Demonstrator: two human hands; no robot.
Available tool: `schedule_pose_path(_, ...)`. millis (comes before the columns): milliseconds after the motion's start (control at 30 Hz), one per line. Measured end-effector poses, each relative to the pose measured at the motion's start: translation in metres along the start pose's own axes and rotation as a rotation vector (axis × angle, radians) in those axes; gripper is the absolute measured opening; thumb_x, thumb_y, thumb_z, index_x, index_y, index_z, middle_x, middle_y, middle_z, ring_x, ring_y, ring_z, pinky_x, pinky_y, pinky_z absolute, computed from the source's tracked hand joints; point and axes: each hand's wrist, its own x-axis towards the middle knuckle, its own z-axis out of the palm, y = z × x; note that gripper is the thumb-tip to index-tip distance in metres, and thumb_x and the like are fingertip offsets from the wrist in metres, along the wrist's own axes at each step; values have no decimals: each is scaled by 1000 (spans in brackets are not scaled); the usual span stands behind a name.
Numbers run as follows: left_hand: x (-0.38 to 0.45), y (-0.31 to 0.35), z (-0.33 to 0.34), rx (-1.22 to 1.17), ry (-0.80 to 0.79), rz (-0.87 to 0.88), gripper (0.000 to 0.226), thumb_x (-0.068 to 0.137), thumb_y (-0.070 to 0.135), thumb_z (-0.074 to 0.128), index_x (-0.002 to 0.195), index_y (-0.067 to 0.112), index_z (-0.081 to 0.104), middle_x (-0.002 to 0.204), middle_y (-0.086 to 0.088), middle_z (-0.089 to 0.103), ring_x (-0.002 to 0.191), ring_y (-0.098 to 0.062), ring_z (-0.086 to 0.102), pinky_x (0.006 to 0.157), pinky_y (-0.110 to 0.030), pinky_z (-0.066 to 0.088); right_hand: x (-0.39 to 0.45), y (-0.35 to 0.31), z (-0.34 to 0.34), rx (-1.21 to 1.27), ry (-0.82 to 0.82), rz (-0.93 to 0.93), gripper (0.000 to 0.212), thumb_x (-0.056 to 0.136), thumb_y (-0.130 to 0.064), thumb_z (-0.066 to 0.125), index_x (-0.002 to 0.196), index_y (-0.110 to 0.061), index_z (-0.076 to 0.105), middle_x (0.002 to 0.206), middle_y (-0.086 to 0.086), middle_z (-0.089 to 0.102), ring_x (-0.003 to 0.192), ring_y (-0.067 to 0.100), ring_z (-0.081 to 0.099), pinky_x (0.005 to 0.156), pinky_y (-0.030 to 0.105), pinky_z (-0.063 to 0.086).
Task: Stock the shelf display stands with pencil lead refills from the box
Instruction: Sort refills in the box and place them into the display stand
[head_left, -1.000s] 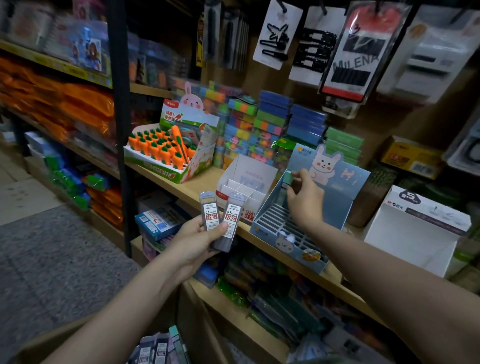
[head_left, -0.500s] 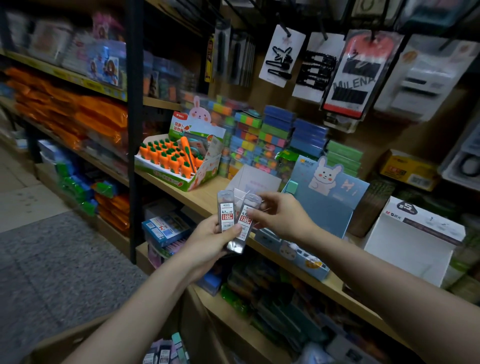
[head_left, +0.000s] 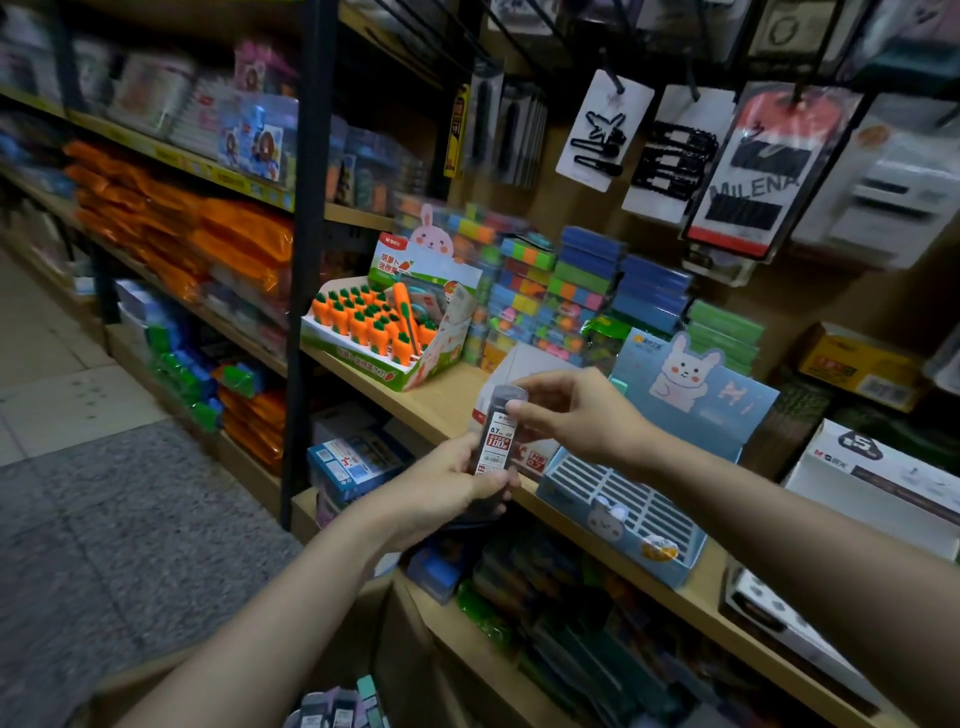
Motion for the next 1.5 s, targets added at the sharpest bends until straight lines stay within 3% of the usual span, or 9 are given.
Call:
schedule_pose_path(133, 17, -3, -19, 187, 279, 104, 40, 89, 28, 67, 126, 25, 51, 124, 4, 58, 114, -12, 58, 96, -30, 48, 30, -2, -33, 13, 205, 13, 28, 87, -13, 70, 114, -6, 69, 98, 11, 74, 81, 16, 73, 75, 28, 60)
schedule_pose_path(233, 26, -11, -41, 361, 504, 89, 42, 89, 28, 68, 128, 27, 51, 129, 3, 48, 111, -12, 53, 94, -30, 45, 56, 7, -59, -173, 499, 3, 25, 89, -24, 70, 112, -14, 73, 97, 4, 74, 86, 15, 70, 76, 27, 56)
schedule_pose_path(333, 37, -19, -49, 386, 557, 24, 43, 89, 29, 68, 130, 23, 54, 128, 3, 52, 113, -12, 53, 96, -32, 45, 74, 19, -62, -328, 617, 21, 24, 89, -28, 69, 111, -18, 72, 94, -2, 71, 83, 8, 64, 69, 17, 46)
schedule_pose_path(433, 52, -19, -41, 332, 596, 73, 48, 86, 37, 69, 129, 19, 56, 126, 6, 57, 109, -9, 53, 87, -24, 41, 88, 32, -55, -390, 614, 20, 23, 91, -26, 67, 111, -16, 72, 95, -2, 69, 88, 13, 64, 76, 23, 48)
schedule_pose_path(567, 71, -17, -17, 270, 596, 117, 57, 84, 43, 70, 133, 20, 53, 128, 9, 54, 108, -6, 53, 87, -23, 42, 101, 50, -43, -437, 613, -24, 22, 91, -24, 67, 110, -15, 72, 90, -6, 64, 80, 7, 55, 72, 16, 36)
schedule_pose_path(733, 84, -18, 1, 195, 583, 137, 32, 86, 36, 69, 115, 34, 54, 106, 18, 63, 99, -5, 63, 92, -38, 54, 109, 64, -32, -424, 568, -43, 20, 89, -24, 69, 107, -16, 72, 85, -7, 62, 79, 9, 59, 75, 22, 45)
schedule_pose_path(967, 91, -17, 2, 200, 579, 79, 30, 90, 26, 62, 119, 30, 57, 109, 7, 67, 99, -15, 65, 91, -44, 54, 114, 70, -26, -543, 457, -7, 23, 85, -32, 72, 104, -20, 75, 91, -3, 72, 87, 13, 66, 81, 29, 54)
schedule_pose_path(1367, 86, -15, 1, 169, 534, 55, 29, 89, 24, 59, 116, 35, 58, 108, 10, 67, 98, -10, 65, 88, -36, 56, 109, 81, -19, -798, 466, -104, 30, 84, -30, 73, 112, -21, 68, 108, 1, 61, 99, 23, 59, 78, 36, 51)
schedule_pose_path(1500, 88, -17, -1, 187, 532, 64, 28, 89, 26, 60, 116, 35, 58, 110, 8, 68, 96, -9, 65, 83, -30, 56, 107, 79, -19, -794, 493, -94, 22, 83, -35, 74, 100, -22, 68, 105, -1, 54, 97, 22, 56, 77, 38, 50)
